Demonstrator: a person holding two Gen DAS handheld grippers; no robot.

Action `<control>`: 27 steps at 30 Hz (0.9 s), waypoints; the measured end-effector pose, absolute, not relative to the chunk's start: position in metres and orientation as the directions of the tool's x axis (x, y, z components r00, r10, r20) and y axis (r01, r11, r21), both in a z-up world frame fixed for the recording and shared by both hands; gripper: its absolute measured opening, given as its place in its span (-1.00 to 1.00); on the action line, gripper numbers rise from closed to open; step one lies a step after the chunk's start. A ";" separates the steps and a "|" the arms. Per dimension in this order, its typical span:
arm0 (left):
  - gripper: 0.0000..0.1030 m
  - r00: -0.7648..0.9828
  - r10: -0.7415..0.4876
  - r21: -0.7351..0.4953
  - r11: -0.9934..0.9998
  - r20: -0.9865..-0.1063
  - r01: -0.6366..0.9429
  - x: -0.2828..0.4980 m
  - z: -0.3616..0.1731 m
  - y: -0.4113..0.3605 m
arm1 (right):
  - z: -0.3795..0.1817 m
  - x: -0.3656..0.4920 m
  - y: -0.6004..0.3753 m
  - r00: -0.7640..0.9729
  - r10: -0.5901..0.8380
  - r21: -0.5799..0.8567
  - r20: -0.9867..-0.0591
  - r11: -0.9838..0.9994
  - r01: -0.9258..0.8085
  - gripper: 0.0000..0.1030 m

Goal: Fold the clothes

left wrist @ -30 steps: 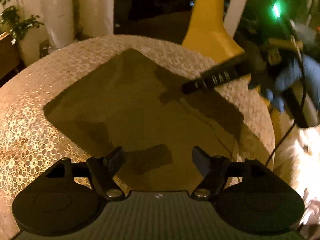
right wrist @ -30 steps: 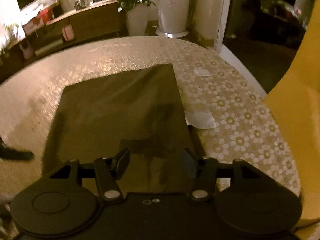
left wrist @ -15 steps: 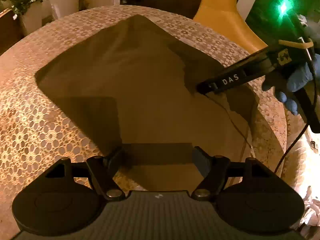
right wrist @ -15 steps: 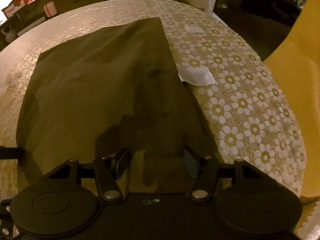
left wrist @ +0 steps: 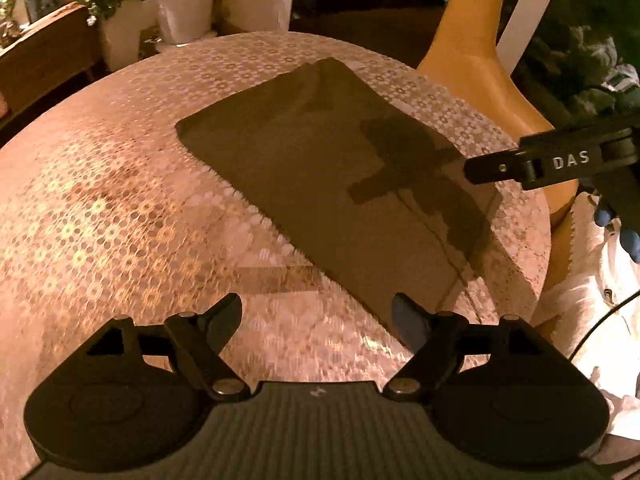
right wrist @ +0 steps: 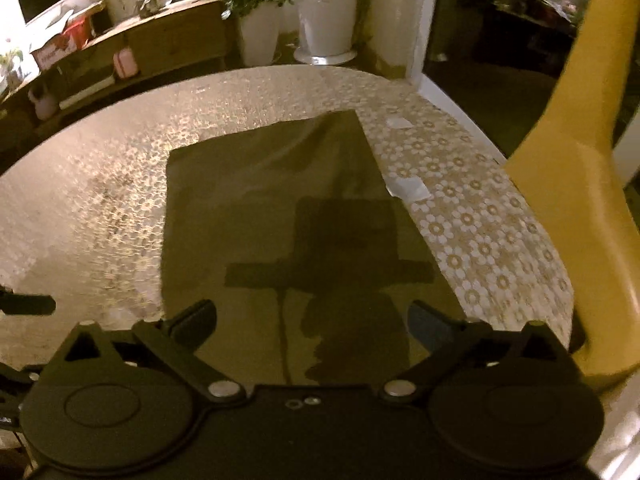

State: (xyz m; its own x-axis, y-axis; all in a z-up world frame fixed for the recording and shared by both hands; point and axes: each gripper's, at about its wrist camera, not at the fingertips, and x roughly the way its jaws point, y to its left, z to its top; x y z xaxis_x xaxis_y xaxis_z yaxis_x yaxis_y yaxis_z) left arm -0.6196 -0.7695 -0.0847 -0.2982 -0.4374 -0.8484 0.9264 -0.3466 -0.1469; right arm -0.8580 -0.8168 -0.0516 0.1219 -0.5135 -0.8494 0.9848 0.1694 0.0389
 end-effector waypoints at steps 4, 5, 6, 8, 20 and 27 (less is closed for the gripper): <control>0.58 -0.272 -0.464 -0.144 -0.294 -0.843 0.945 -0.615 -0.075 -0.748 | -0.047 -0.850 -0.791 0.098 -0.509 0.021 -0.855 0.155 0.988 1.00; 0.58 -0.261 -0.473 -0.138 -0.278 -0.841 0.951 -0.613 -0.073 -0.743 | -0.047 -0.846 -0.784 0.092 -0.508 0.009 -0.856 0.164 0.986 1.00; 0.58 -0.249 -0.482 -0.133 -0.262 -0.840 0.956 -0.612 -0.070 -0.738 | -0.047 -0.843 -0.777 0.089 -0.508 0.000 -0.857 0.172 0.985 1.00; 0.58 -0.235 -0.494 -0.129 -0.240 -0.837 0.962 -0.607 -0.065 -0.727 | -0.046 -0.839 -0.764 0.089 -0.505 -0.002 -0.859 0.178 0.984 1.00; 0.58 -0.162 -0.510 -0.100 -0.146 -0.845 0.984 -0.582 -0.060 -0.694 | -0.047 -0.810 -0.706 0.098 -0.501 -0.021 -0.860 0.226 0.974 1.00; 0.58 -0.157 -0.504 -0.096 -0.146 -0.850 0.985 -0.581 -0.062 -0.679 | -0.044 -0.800 -0.691 0.096 -0.519 -0.038 -0.849 0.241 0.970 1.00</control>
State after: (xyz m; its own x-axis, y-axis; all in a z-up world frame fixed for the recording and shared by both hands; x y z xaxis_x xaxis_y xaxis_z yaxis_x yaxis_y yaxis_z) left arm -0.5813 -0.6793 -0.0621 -0.1573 -0.5035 -0.8495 0.9846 -0.1459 -0.0959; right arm -0.7998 -0.6912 -0.0444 0.0958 -0.5194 -0.8492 0.9697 0.2412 -0.0382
